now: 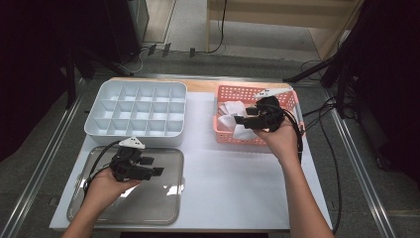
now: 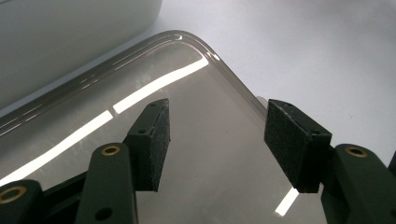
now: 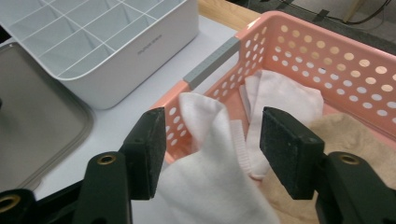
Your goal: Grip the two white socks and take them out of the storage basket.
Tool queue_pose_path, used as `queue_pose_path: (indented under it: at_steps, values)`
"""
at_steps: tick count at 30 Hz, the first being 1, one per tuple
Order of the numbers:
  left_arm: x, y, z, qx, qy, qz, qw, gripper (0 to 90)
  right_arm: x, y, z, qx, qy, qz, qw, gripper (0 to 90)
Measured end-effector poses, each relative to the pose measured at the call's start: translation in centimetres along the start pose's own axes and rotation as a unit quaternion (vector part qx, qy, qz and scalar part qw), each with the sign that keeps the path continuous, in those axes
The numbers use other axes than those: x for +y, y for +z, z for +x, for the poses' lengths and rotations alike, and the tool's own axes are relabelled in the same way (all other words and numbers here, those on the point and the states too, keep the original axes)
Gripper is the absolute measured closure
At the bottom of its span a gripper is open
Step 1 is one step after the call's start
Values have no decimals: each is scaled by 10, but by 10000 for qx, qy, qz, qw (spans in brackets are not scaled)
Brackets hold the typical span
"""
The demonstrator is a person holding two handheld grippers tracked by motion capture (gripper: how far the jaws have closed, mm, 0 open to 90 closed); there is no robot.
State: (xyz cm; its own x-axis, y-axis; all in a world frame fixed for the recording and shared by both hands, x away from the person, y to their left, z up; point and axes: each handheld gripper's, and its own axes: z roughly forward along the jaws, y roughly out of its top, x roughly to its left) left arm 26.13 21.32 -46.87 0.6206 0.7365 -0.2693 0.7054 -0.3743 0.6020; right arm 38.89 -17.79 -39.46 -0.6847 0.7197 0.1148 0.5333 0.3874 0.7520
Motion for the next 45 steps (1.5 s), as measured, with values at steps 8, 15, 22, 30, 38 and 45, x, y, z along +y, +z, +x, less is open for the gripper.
queue_pose_path:
  at_steps: [8, 15, 22, 30, 38, 45]
  values:
    - [-2, 0, 1, 6, -19, 34, 10000, 419, -3, 23, -7, -24, 60, 296, 9995, 380]
    - [-4, 0, 1, 19, -57, 23, 10000, 420, -7, 42, -8, -4, 84, 533, 9985, 434]
    - [-5, 0, 2, 54, -105, 9, 9999, 422, -10, 52, -10, 83, 182, 686, 9974, 608]
    - [-7, -1, 3, 97, -116, 11, 9999, 424, -8, 54, -12, 122, 400, 706, 9966, 884]
    - [-7, 0, 3, 105, -118, -10, 9999, 426, 1, 36, -12, 154, 524, 486, 9973, 888]
    - [-5, 1, 1, 108, -89, -4, 9999, 426, 9, 20, -3, 229, 416, 306, 9984, 888]
